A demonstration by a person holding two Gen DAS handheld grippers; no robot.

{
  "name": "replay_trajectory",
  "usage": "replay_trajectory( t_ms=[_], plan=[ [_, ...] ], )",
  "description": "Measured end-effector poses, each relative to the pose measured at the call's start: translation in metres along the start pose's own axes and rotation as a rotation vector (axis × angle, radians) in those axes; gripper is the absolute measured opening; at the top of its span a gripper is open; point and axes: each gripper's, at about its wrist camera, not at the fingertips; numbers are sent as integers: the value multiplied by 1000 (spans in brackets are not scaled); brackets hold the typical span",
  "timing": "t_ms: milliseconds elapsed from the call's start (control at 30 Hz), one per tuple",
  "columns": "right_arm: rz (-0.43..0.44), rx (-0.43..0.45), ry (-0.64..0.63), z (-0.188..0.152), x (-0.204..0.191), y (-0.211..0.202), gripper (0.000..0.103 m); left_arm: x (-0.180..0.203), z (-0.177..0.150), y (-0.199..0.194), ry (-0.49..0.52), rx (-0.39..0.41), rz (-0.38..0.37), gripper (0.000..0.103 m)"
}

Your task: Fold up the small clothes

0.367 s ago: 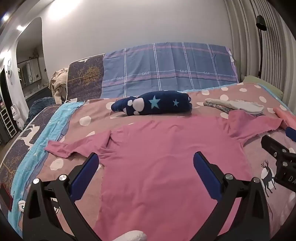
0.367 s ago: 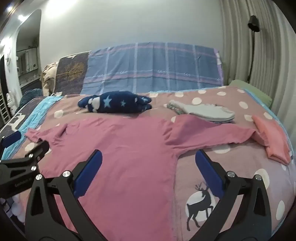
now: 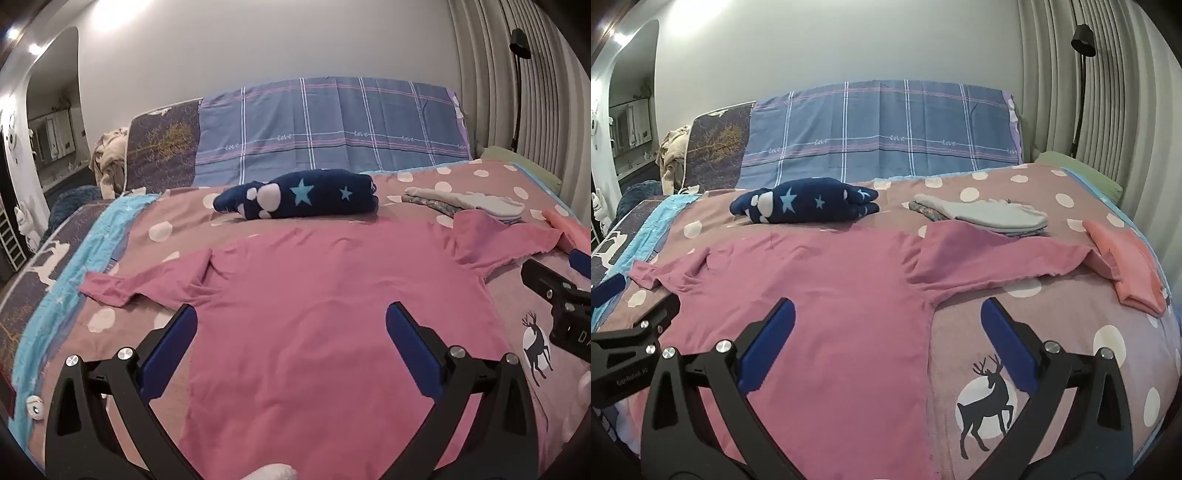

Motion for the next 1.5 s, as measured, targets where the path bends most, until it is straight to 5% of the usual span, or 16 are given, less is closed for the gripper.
replay_trajectory(
  t_ms=[167, 333, 1500],
  plan=[
    [1, -21, 15, 6, 11, 16, 101, -9, -8, 7, -65, 13, -34, 102],
    [-6, -30, 20, 9, 17, 26, 101, -2, -8, 8, 14, 13, -2, 102],
    [0, -59, 9, 2, 17, 35, 101, -6, -13, 12, -13, -26, -79, 98]
  ],
)
Point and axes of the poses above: each gripper's, at about its wrist camera, not at the fingertips, and y roughly the way its jaws point, x to its right, z to its top, and after that the axes turned 2 degrees about -y, right-handed
